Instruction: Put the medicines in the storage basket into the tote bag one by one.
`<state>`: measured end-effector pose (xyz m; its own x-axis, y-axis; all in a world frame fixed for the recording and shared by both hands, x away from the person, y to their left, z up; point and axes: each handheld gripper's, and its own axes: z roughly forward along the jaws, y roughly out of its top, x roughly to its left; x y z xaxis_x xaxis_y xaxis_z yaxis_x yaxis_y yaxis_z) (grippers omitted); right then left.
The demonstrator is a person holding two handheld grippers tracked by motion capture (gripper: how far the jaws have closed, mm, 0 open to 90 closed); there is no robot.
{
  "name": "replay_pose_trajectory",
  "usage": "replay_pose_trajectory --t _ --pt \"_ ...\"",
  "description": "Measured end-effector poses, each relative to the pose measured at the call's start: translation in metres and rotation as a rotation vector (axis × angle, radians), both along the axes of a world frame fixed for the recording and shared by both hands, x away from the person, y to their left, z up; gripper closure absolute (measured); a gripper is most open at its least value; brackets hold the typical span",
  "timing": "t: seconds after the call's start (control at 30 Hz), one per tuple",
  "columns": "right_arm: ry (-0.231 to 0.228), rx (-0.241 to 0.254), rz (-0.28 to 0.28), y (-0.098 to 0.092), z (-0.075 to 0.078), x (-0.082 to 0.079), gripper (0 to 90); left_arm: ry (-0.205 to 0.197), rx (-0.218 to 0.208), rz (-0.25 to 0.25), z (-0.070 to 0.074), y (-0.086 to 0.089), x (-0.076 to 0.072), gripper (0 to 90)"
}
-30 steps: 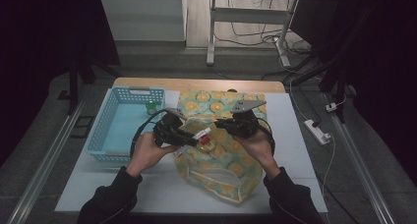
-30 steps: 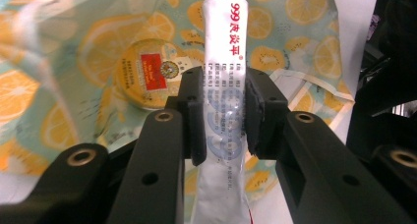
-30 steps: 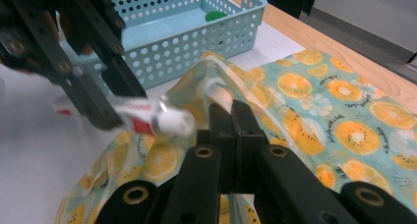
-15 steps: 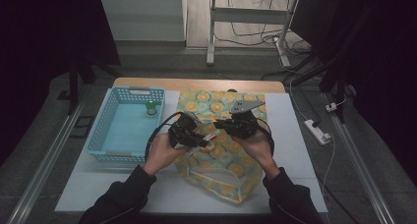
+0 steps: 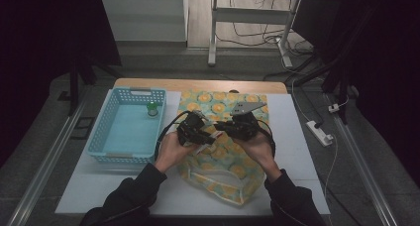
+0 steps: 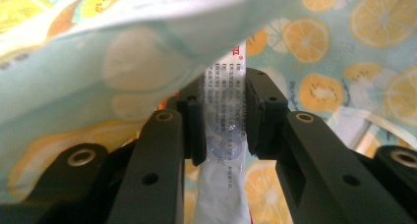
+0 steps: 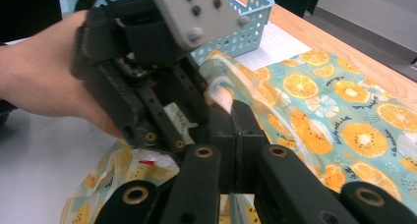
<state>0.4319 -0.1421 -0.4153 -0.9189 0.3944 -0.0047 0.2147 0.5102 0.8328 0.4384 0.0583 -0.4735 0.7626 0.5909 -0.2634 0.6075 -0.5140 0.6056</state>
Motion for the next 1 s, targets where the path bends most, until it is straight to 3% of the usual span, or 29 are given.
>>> replay_pose_trajectory --t 0.43,1.0 --pt "0.006 -0.006 -0.007 0.0 -0.003 0.001 90.0 -0.014 -0.037 0.051 -0.009 -0.003 0.021 71.3" --pt "0.01 -0.023 -0.017 -0.001 -0.007 0.005 90.0 -0.022 -0.02 0.066 -0.026 -0.012 0.036 71.0"
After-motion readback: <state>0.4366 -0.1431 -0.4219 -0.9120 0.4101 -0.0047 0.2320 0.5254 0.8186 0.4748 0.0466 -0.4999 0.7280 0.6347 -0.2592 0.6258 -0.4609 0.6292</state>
